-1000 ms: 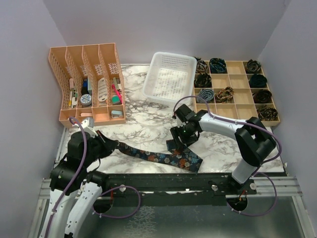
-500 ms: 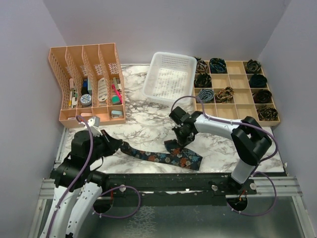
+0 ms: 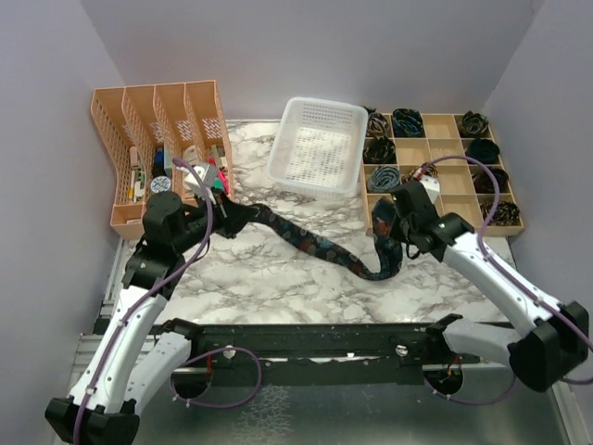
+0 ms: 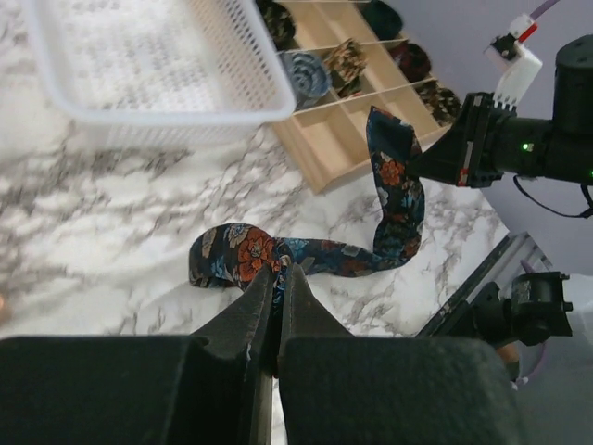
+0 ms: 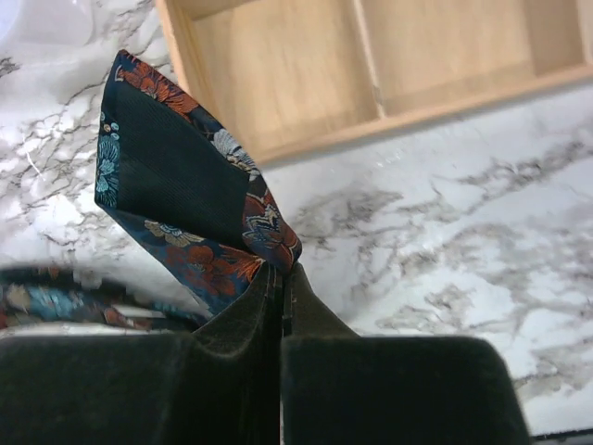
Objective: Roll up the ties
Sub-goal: Flatten out the tie at the center of the board.
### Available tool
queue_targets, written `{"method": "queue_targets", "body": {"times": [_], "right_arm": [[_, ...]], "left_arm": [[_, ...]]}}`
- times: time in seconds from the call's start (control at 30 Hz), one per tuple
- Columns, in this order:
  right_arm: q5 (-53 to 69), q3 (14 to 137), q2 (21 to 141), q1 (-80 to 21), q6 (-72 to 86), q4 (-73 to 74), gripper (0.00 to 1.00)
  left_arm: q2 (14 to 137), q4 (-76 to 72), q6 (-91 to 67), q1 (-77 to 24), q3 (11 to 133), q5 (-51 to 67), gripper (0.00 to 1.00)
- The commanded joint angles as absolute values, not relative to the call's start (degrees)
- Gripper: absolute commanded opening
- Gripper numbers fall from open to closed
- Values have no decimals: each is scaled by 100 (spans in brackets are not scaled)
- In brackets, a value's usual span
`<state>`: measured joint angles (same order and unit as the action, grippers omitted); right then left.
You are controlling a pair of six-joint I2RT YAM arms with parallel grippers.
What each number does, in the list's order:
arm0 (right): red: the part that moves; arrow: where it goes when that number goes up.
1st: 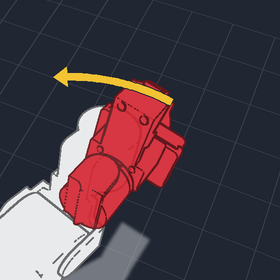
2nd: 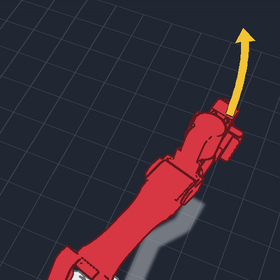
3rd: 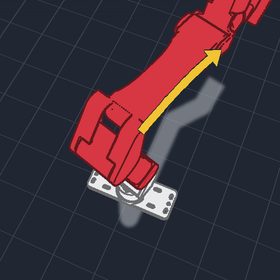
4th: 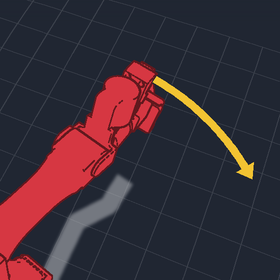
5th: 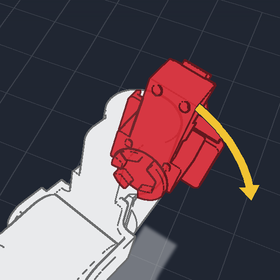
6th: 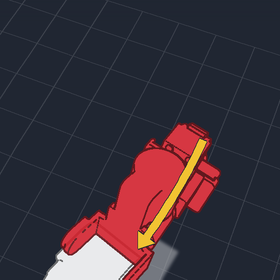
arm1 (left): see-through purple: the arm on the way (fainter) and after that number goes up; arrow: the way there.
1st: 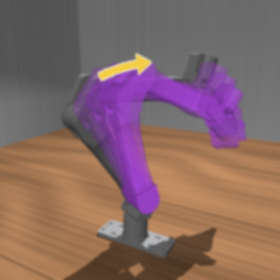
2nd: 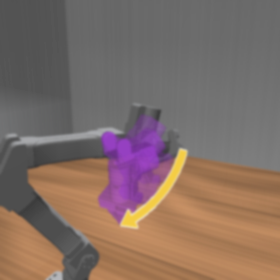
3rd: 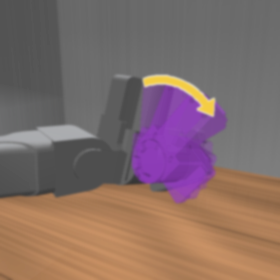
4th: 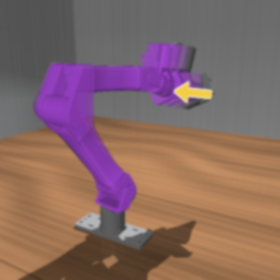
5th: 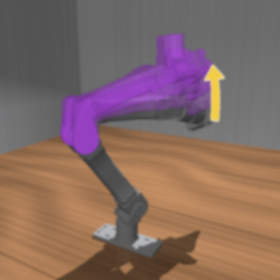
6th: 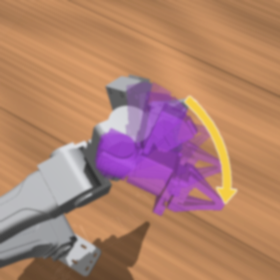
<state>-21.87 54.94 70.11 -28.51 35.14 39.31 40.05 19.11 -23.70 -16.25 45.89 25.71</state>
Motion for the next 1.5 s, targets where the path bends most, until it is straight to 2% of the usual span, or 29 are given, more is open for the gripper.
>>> {"method": "queue_targets", "body": {"times": [0.0,0.13,0.17,0.2,0.23,0.27,0.3,0.33,0.4,0.5,0.57,0.6,0.7,0.83,0.9,1.03,1.07,1.13,1.17,1.2,1.3,1.47], "right_arm": [[-2936,4691,6203,-2857,4574,4407,6],[-2954,4088,5682,-2855,5460,4927,10],[-3048,4002,5573,-2855,5701,5122,20],[-3134,3935,5455,-2852,5922,5248,40],[-3128,3869,5324,-2848,5913,5169,51],[-3134,3866,5216,-2850,5875,5112,58],[-3209,3936,5153,-2852,5979,5207,70],[-3306,4044,5122,-2856,6021,5281,78],[-3654,4352,5170,-2848,6175,5545,85],[-3917,4804,5247,-2848,5924,5643,86],[-3515,4893,5233,-2852,5094,5045,86],[-3111,4860,5229,-2851,4678,4638,86],[-1295,4727,5399,-2855,3323,3422,85],[1032,4464,6118,-2915,2658,2038,81],[1301,4492,6626,-3201,2484,1614,79],[898,4979,7721,-3996,1466,1363,80],[938,5091,7965,-4058,1335,1331,81],[1388,5230,8315,-4109,897,1134,92],[1570,5265,8417,-4196,622,1032,99],[1686,5243,8463,-4354,285,872,100],[2012,4838,8389,-4852,-961,154,100],[2770,4575,8293,-5375,-2570,227,100]], "left_arm": [[4307,438,-1811,-1626,4845,3778,0],[3629,1146,-1892,-1627,4109,3448,0],[3329,1370,-2065,-1626,3875,3308,0],[3004,1587,-2313,-1627,3607,3093,0],[2633,1798,-2603,-1627,3349,2841,1],[2292,1968,-2983,-1642,3126,2590,2],[1928,2008,-3327,-1696,3035,2224,12],[1636,2011,-3483,-1741,3045,1905,23],[1119,2458,-3981,-1740,3066,1120,38],[750,3297,-4837,-1743,3026,297,54],[656,3634,-5161,-1741,3043,252,75],[651,3896,-5338,-1745,3098,130,80],[686,4278,-5272,-1740,3364,43,83],[1013,4476,-5154,-1740,3631,-225,86],[1365,4565,-5167,-1740,3651,-40,86],[2396,4695,-5086,-1740,3645,437,86],[2676,4716,-5040,-1740,3675,519,86],[3088,4770,-4970,-1740,3728,593,87],[3227,4780,-4933,-1740,3738,601,88],[3330,4788,-4902,-1740,3748,594,88],[3483,4836,-4971,-1741,3752,507,90],[3559,4893,-5340,-1740,3543,476,92]]}}
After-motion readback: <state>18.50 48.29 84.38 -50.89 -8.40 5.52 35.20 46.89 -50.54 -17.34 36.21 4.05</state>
